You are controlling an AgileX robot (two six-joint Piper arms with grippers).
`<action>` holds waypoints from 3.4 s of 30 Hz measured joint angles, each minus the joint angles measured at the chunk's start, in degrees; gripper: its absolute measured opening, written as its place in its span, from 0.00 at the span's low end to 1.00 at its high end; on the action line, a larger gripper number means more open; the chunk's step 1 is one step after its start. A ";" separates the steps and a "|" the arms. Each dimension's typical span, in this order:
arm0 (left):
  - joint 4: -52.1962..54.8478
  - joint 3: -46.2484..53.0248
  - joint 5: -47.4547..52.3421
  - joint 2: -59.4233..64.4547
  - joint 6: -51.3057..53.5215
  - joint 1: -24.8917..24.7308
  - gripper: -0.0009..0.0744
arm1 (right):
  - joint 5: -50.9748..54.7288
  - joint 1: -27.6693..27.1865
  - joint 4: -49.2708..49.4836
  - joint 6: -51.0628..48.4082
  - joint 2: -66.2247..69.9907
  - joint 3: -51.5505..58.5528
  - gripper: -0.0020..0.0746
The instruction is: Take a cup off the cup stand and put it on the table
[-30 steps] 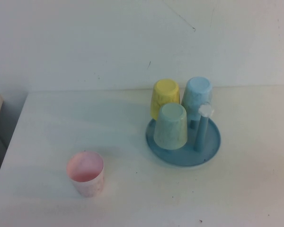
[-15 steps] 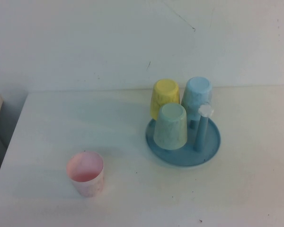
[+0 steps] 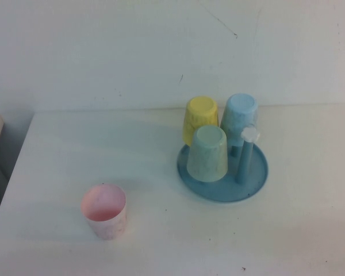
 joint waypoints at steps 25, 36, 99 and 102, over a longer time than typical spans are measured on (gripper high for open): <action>0.00 0.00 0.00 0.00 -0.02 0.00 0.01 | 3.75 6.30 -1.18 2.84 0.00 3.64 0.02; 0.00 0.12 0.00 0.00 -0.02 0.00 0.01 | 3.75 6.30 -1.18 2.84 0.00 3.64 0.02; 14.91 15.02 -13.73 -4.04 -0.02 27.93 0.01 | 3.77 6.30 -1.18 2.84 0.00 3.64 0.02; 14.91 15.02 -13.73 -4.04 0.09 27.93 0.01 | 3.87 6.30 -1.18 2.84 0.00 3.64 0.02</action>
